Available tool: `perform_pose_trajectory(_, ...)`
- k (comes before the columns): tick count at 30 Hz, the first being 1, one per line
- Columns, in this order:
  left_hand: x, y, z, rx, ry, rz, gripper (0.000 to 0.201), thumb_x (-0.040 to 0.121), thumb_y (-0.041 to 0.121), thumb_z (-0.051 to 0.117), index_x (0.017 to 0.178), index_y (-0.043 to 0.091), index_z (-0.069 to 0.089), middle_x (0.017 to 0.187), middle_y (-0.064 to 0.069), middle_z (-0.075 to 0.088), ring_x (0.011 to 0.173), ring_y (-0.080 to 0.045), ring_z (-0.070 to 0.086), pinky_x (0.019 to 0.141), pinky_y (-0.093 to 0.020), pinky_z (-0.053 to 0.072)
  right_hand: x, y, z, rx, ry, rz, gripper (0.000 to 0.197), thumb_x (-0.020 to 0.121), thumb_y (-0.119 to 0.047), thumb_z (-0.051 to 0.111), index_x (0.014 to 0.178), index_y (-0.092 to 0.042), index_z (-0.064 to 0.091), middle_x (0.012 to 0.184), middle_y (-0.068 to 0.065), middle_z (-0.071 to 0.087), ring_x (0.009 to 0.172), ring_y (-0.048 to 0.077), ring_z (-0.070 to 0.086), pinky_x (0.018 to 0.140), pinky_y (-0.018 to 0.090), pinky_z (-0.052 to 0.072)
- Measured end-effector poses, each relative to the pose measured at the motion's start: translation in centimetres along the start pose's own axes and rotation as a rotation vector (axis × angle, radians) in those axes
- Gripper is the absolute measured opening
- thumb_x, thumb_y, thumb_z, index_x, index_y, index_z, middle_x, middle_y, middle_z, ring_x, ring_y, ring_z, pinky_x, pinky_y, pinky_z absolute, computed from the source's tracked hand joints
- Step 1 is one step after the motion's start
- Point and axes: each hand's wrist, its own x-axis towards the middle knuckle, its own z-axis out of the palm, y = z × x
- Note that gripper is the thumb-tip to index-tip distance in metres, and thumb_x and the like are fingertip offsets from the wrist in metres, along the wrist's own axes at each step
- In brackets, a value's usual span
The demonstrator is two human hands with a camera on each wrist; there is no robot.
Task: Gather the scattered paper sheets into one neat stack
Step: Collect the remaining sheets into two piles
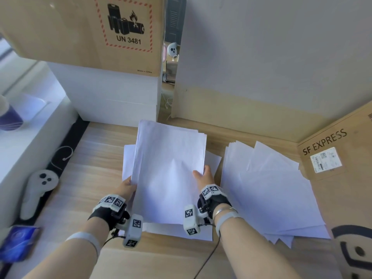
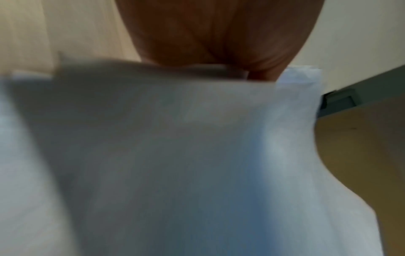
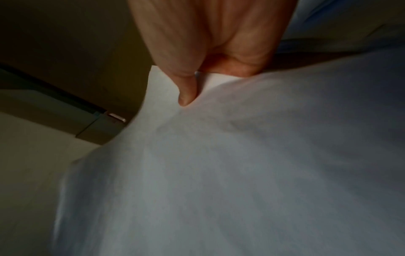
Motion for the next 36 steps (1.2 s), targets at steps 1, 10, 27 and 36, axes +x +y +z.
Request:
perform_pose_trajectory(1, -0.1, 0.2, -0.1, -0.045, -0.028, -0.004, 0.029, 0.094, 0.012, 0.045, 0.122, 0.004, 0.051, 0.076, -0.004, 0.069, 0.071, -0.018, 0.065, 0.062, -0.027, 0.051, 0.0, 0.0, 0.1, 0.014, 0.012, -0.027, 0.044, 0.093, -0.021, 0.048, 0.133, -0.007, 0.035, 0.133, 0.013, 0.053, 0.115, 0.031, 0.054, 0.095, 0.036, 0.041)
perform_pose_trajectory(10, -0.4, 0.2, -1.2, 0.105, 0.103, 0.117, 0.046, 0.084, -0.011, 0.054, 0.128, -0.009, 0.043, 0.1, -0.015, 0.059, 0.088, -0.024, 0.053, 0.066, -0.027, 0.049, -0.4, -0.2, 0.5, 0.045, 0.07, -0.084, 0.027, 0.097, -0.024, 0.042, 0.117, -0.009, 0.051, 0.111, 0.006, 0.057, 0.1, 0.019, 0.053, 0.087, 0.029, 0.038)
perform_pose_trajectory(27, 0.1, -1.7, -6.5, 0.092, 0.169, 0.058, 0.056, 0.083, 0.0, 0.06, 0.135, 0.0, 0.042, 0.132, -0.027, 0.053, 0.114, -0.037, 0.054, 0.096, -0.042, 0.041, -1.7, 2.6, 2.2, -0.288, 0.178, 0.143, 0.11, 0.073, -0.014, 0.077, 0.149, -0.031, -0.001, 0.147, 0.013, 0.032, 0.129, 0.026, 0.045, 0.102, 0.036, 0.04)
perform_pose_trajectory(36, 1.0, -2.2, -7.3, 0.022, 0.139, 0.022, 0.051, 0.085, -0.004, 0.056, 0.134, -0.002, 0.042, 0.134, -0.029, 0.05, 0.102, -0.028, 0.051, 0.093, -0.04, 0.039, -1.3, 4.3, -2.0, -0.097, 0.3, 0.208, 0.04, 0.092, -0.021, 0.054, 0.12, 0.006, 0.056, 0.127, 0.022, 0.059, 0.117, 0.036, 0.055, 0.095, 0.035, 0.043)
